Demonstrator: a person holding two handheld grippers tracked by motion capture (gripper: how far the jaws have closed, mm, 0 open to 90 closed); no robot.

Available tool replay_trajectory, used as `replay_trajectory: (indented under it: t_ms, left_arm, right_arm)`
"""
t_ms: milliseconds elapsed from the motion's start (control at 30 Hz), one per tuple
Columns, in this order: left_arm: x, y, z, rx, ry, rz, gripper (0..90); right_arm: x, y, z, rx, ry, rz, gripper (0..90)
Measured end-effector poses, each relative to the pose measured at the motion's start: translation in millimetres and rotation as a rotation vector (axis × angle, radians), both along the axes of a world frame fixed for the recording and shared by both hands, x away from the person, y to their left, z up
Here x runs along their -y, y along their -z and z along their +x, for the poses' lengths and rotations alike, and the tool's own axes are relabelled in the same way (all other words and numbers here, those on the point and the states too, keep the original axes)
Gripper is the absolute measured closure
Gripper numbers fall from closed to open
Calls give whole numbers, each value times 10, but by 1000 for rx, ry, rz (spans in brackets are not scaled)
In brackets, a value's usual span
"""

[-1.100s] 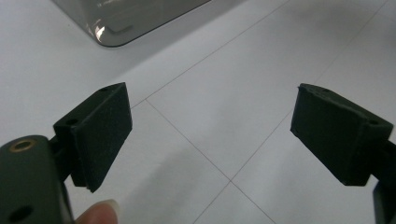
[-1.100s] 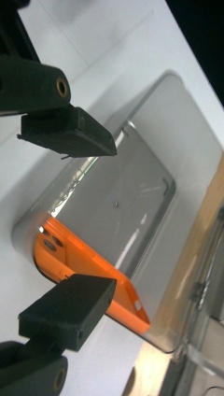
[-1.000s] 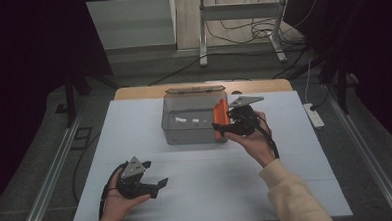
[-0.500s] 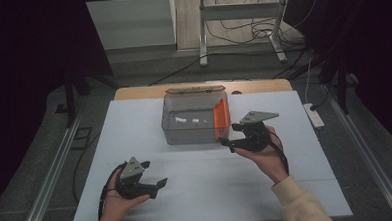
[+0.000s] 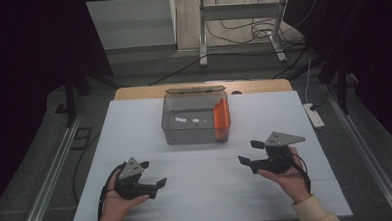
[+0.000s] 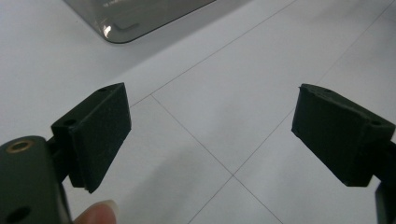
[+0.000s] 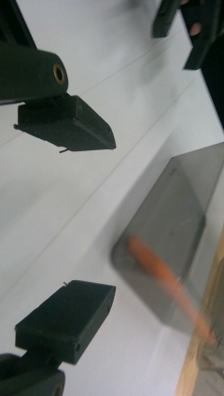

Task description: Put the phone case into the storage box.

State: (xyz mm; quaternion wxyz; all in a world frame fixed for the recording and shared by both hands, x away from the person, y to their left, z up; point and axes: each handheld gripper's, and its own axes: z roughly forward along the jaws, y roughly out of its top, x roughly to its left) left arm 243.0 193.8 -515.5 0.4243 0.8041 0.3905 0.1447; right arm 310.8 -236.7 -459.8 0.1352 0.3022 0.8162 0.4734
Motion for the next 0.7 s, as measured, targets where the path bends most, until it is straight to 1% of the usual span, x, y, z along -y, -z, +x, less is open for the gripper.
replay_trajectory:
  t_ms: [67,133,267,367,500,600,700]
  left_arm:
    - [1,3,-1,-1,0,0,115]
    - [0,5,0,-1,0,1,115]
    - [-5,13,3,-3,0,2,115]
    - [-8,19,5,-5,-1,2,115]
    - [-9,24,8,-6,-1,2,115]
    - [-9,26,10,-7,2,3,115]
    - [-11,27,8,-6,2,3,115]
  right_arm:
    - [100,30,-46,-2,8,-10,244]
    - [197,67,-88,-4,15,-8,241]
    - [371,171,-150,-25,31,-8,236]
    - [462,252,-182,-39,45,-10,234]
    - [520,312,-194,-55,57,-1,235]
    - [510,329,-180,-54,54,7,234]
    - [498,325,-176,-46,48,6,234]
